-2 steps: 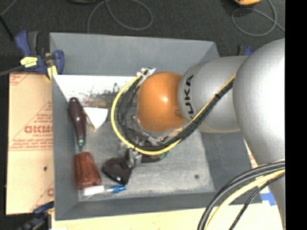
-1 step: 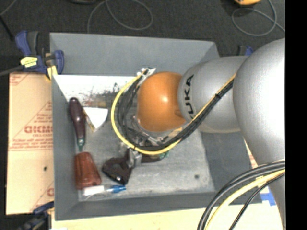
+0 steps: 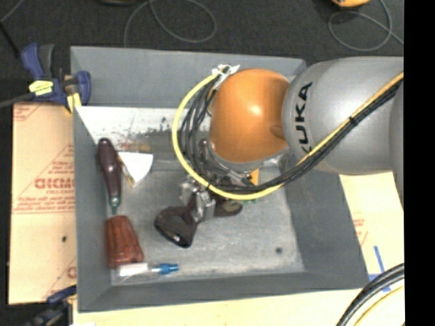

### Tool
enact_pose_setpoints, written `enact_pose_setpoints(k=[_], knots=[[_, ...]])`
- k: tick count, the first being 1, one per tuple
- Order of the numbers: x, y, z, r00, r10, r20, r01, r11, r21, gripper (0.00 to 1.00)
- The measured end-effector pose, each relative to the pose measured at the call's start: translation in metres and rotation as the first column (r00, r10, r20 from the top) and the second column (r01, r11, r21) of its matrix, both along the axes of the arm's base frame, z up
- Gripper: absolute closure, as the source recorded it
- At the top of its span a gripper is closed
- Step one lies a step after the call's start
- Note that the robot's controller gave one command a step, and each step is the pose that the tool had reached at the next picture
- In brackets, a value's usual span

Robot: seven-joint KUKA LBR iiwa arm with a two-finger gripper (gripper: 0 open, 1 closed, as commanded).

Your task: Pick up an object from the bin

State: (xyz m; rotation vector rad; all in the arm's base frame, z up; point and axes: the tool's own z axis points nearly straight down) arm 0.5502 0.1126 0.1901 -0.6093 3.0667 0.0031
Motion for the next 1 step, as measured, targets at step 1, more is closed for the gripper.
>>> enact_pose_setpoints(k=[1], knots=[[0.0000, 0.0001, 0.0000, 1.000, -0.001, 0.000, 0.001, 1.000, 0.000, 1.00]])
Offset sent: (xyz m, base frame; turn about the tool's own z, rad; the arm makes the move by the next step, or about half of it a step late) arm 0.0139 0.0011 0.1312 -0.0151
